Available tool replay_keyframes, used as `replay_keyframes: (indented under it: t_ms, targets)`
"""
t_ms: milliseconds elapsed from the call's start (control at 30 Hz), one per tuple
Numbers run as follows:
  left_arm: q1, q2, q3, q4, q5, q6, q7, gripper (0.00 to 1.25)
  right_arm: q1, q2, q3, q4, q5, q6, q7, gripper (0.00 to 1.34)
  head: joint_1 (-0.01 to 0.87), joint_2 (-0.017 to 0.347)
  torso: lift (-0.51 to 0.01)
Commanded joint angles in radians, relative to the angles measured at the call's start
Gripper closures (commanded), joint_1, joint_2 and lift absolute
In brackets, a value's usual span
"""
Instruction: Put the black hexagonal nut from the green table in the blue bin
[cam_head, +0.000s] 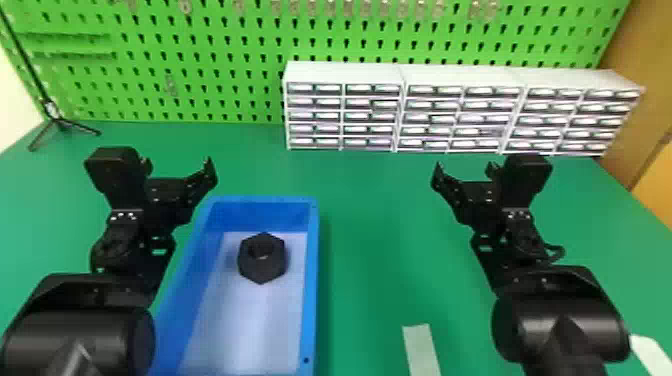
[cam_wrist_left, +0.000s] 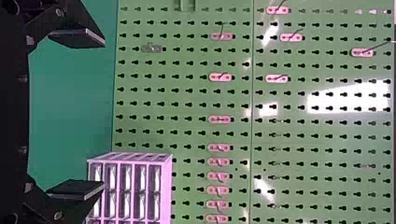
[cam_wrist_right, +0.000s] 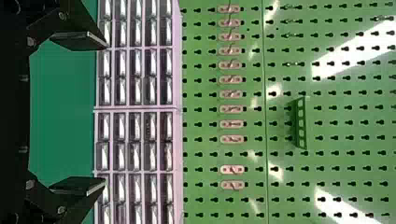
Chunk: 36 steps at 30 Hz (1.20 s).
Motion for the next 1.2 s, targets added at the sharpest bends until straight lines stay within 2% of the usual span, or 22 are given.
replay_keyframes:
  t_ms: [0, 1167]
  targets:
    - [0.000, 0.000, 0.001, 0.000, 0.002, 0.001, 0.000, 0.20, 0.000, 0.000, 0.000, 0.000, -0.003, 0.003, 0.000, 0.26, 0.686, 0.028, -0.096]
    - [-0.002, 0.000, 0.003, 0.000, -0.002, -0.002, 0.000, 0.20, 0.000, -0.002, 0.002, -0.001, -0.007, 0.003, 0.000, 0.26, 0.686, 0.028, -0.096]
